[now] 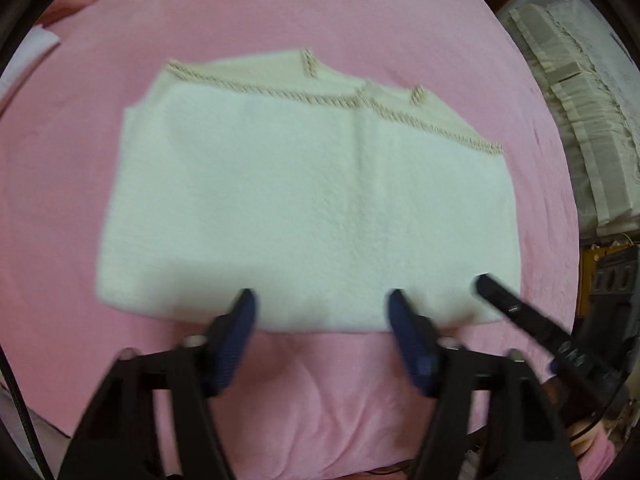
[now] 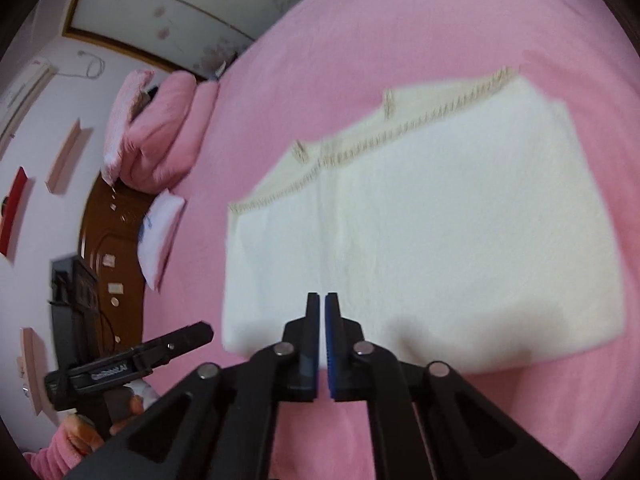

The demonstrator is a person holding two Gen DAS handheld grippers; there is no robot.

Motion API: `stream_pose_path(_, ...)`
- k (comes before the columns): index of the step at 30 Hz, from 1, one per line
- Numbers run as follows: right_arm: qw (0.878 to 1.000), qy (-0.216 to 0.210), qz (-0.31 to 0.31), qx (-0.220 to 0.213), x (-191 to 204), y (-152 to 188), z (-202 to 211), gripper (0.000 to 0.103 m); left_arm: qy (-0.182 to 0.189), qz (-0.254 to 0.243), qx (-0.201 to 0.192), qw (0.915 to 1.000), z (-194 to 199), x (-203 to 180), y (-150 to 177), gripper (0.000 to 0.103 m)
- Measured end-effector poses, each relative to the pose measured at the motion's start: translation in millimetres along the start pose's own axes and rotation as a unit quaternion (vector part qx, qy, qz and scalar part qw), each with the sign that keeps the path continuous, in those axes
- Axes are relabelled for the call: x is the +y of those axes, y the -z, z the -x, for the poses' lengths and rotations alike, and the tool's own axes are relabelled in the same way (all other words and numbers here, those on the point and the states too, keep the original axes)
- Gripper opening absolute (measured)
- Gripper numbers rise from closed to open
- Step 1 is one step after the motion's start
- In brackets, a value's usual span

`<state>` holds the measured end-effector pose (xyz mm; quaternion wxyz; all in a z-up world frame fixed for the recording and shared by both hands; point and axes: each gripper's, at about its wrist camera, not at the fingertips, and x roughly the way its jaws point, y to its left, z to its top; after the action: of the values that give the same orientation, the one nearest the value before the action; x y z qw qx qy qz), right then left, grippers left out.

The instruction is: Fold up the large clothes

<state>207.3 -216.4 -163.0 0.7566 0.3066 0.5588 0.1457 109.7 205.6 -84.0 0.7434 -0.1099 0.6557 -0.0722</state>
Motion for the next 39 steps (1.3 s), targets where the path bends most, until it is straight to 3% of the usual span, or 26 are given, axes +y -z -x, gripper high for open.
stream_pose_path(2, 1.0, -0.001, -0.003, 0.023, -4.5, 13.3, -24.5, 0.0, 0.027, 0.006, 0.025, 0.9993, -28.0, -0.4, 5.5, 0.024)
stream_pose_path(5, 0.999, 0.004, -0.005, 0.044, -13.1, 29.9, -56.4, 0.0, 0.111, 0.054, 0.076, 0.9895, -73.4, 12.0, 14.5, 0.01)
stream_pose_path(8, 0.999, -0.001, -0.008, 0.047, -20.1, 39.7, -76.9, 0.0, 0.133, 0.063, 0.082, 0.9857, -98.5, 19.1, 19.9, 0.01)
stream_pose_path(13, 0.999, -0.007, -0.019, 0.038, -28.9, 45.7, -95.9, 0.0, 0.139, 0.07, 0.089, 0.9838, -130.0, 24.6, 24.0, 0.01)
stream_pose_path(18, 0.998, 0.008, -0.016, 0.053, -38.6, 39.6, -96.8, 0.0, 0.089, 0.071, 0.055, 0.992, -122.8, 37.3, 14.0, 0.008)
stream_pose_path(20, 0.998, 0.058, -0.011, 0.032, -52.5, 35.5, -78.2, 0.0, 0.067, 0.066, 0.033, 0.995, -109.3, 55.9, 10.4, 0.008)
stream_pose_path(22, 0.997, 0.072, -0.031, 0.011, -82.0, 36.6, -54.3, 0.0, 0.031, 0.071, 0.017, 0.9968, -97.6, 86.6, 8.2, 0.005)
stream_pose_path(25, 0.99, 0.119, -0.068, -0.031, -133.6, 41.4, -10.5, 0.0, -0.027, 0.11, 0.006, 0.9936, -87.7, 147.0, 10.0, 0.003)
stream_pose_path(28, 0.976, 0.191, -0.077, -0.07, -162.5, 44.3, 26.7, 0.0, -0.027, 0.143, -0.007, 0.9893, -82.4, 190.2, 13.7, 0.001)
stream_pose_path(30, 0.966, 0.225, -0.092, -0.088, -170.1, 45.3, 40.3, 0.0, -0.034, 0.127, -0.005, 0.9913, -82.5, 190.3, 12.1, 0.001)
stream_pose_path(34, 0.955, 0.273, -0.065, -0.096, -142.2, 46.2, 35.1, 0.0, -0.101, 0.085, -0.014, 0.9912, -80.7, 147.4, 12.5, 0.001)
stream_pose_path(36, 0.967, 0.232, -0.034, -0.095, -117.7, 51.9, 27.1, 0.0, -0.081, 0.076, -0.017, 0.9937, -77.8, 123.2, 17.2, 0.003)
stream_pose_path(39, 0.993, 0.09, -0.034, -0.074, -80.3, 67.2, 2.0, 0.0, 0.022, 0.065, -0.012, 0.9975, -77.5, 81.6, 31.1, 0.003)
